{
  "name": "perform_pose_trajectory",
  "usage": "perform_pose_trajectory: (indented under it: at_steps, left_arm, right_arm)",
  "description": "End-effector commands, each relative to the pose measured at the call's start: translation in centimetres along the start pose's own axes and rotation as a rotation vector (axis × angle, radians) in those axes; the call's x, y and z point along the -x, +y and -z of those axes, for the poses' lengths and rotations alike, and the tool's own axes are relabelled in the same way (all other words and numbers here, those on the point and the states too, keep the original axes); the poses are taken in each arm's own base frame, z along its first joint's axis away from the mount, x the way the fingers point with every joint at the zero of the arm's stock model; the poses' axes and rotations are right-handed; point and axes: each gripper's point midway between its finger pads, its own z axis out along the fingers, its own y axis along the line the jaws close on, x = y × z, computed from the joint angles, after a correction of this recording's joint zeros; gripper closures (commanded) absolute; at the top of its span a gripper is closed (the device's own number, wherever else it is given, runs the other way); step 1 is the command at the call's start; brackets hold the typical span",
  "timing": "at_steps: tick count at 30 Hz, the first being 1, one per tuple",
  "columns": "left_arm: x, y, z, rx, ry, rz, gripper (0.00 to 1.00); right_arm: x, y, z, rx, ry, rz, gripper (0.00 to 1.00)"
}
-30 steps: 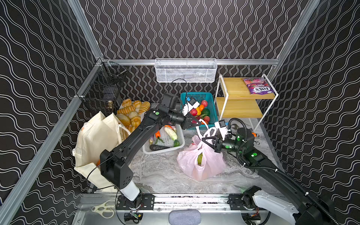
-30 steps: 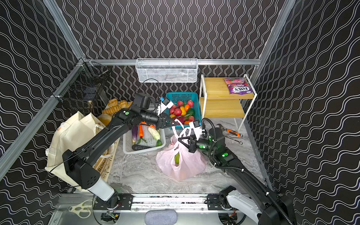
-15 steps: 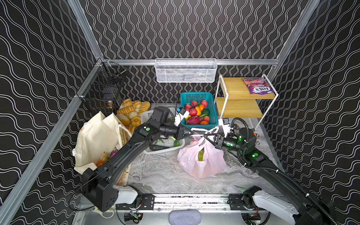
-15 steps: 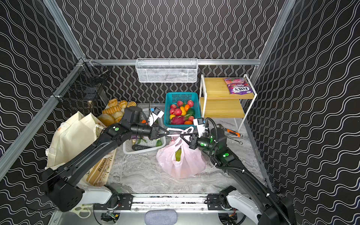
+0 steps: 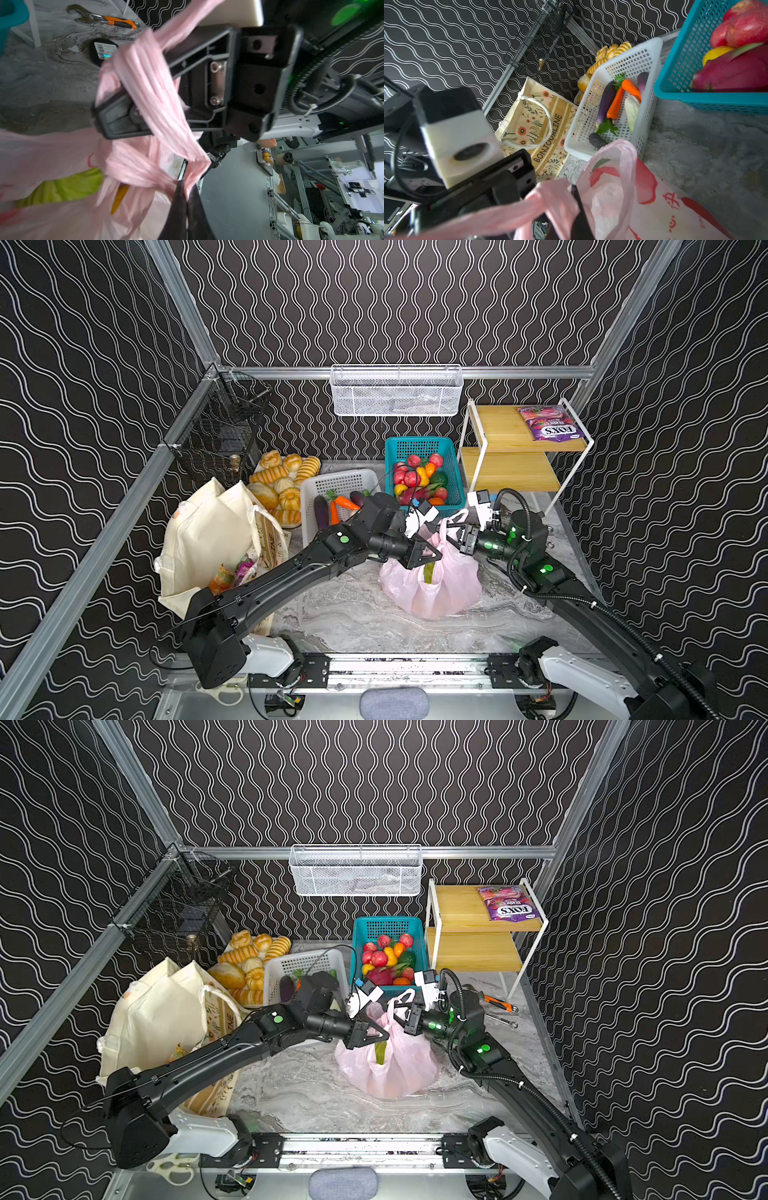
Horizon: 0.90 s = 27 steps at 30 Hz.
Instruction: Place the mixed food into the grocery bags and tie them
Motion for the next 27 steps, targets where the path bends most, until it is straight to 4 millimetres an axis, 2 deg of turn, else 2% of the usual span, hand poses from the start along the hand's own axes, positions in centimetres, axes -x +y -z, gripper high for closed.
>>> perform_pose_trajectory:
  at_steps: [1, 3, 8, 13, 19, 22, 25, 27]
  left_arm:
    - [-3.7, 1.0, -0.7, 0.036, 0.124, 0.074, 1.0]
    - [-4.6, 1.9, -1.1, 0.06, 0.136, 0.078, 1.0]
    - [-4.8, 3.2, -2.2, 0.084, 0.138, 0.075, 1.0]
    - [-5.0, 3.1, -3.2, 0.035, 0.135, 0.074, 1.0]
    - [-4.1, 3.3, -2.9, 0.07, 0.084, 0.047, 1.0]
    - [-3.8, 3.4, -2.9, 0.073, 0.063, 0.044, 1.0]
    - [-3.7, 3.3, -3.0, 0.061, 0.062, 0.045, 1.0]
    - [-3.6, 3.2, -2.9, 0.059, 0.056, 0.043, 1.0]
  right_arm:
    - [2.4, -0.1, 0.2, -0.043, -0.099, 0.026, 1.0]
    - [2.2, 0.4, 0.2, -0.024, -0.083, 0.04, 0.99]
    - [1.1, 1.1, 0.2, 0.011, -0.007, 0.068, 0.94]
    - [0.1, 1.1, 0.1, 0.021, 0.041, 0.079, 0.86]
    - [-1.4, -0.4, 0.3, -0.053, 0.128, 0.106, 0.62]
    - [-2.1, -0.3, 0.8, -0.049, 0.161, 0.132, 0.51]
    - [-3.0, -0.4, 0.9, -0.031, 0.195, 0.154, 0.41]
    - [-3.6, -0.5, 0.9, -0.024, 0.23, 0.167, 0.38]
